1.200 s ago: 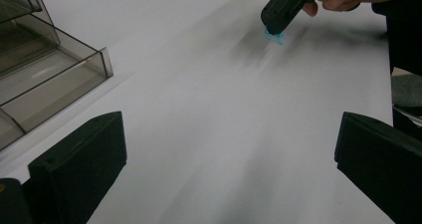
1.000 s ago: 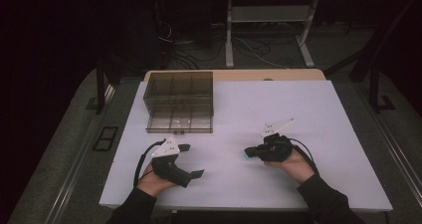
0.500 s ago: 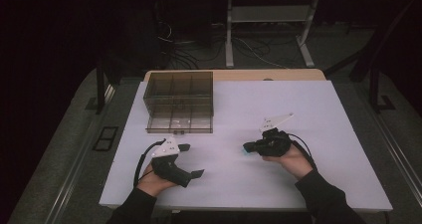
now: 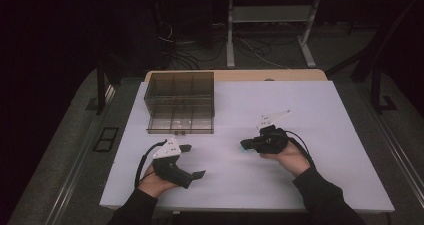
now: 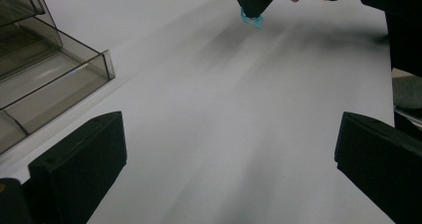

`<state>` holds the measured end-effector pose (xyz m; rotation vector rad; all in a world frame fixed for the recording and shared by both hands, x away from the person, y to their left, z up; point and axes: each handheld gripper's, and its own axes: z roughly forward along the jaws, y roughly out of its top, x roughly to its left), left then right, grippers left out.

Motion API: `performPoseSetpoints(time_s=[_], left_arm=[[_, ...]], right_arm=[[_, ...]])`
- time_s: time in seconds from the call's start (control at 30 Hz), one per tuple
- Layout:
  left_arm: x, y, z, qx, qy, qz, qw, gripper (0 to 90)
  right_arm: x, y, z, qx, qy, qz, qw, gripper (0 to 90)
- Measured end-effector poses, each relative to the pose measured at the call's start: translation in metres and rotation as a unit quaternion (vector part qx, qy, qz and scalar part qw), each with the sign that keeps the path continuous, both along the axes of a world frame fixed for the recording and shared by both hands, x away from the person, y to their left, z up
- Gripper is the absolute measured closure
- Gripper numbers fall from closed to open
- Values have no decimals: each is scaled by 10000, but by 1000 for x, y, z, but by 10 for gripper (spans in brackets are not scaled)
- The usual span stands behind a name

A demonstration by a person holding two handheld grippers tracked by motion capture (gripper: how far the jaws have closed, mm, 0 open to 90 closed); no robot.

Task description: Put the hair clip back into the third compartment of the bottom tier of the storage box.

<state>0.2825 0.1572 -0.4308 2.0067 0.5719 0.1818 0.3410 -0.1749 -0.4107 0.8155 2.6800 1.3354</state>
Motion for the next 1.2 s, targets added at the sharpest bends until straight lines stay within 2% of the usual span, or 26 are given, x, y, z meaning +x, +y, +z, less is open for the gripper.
performPoseSetpoints(time_s=[0.5, 1.2], left_arm=[[0, 1, 0, 4, -5, 2, 10000, 0], [0, 0, 0, -52, 20, 30, 10000, 0]], right_arm=[[10, 11, 6, 48, -158, 10, 9999, 873], [25, 29, 17, -63, -349, 36, 9994, 873]])
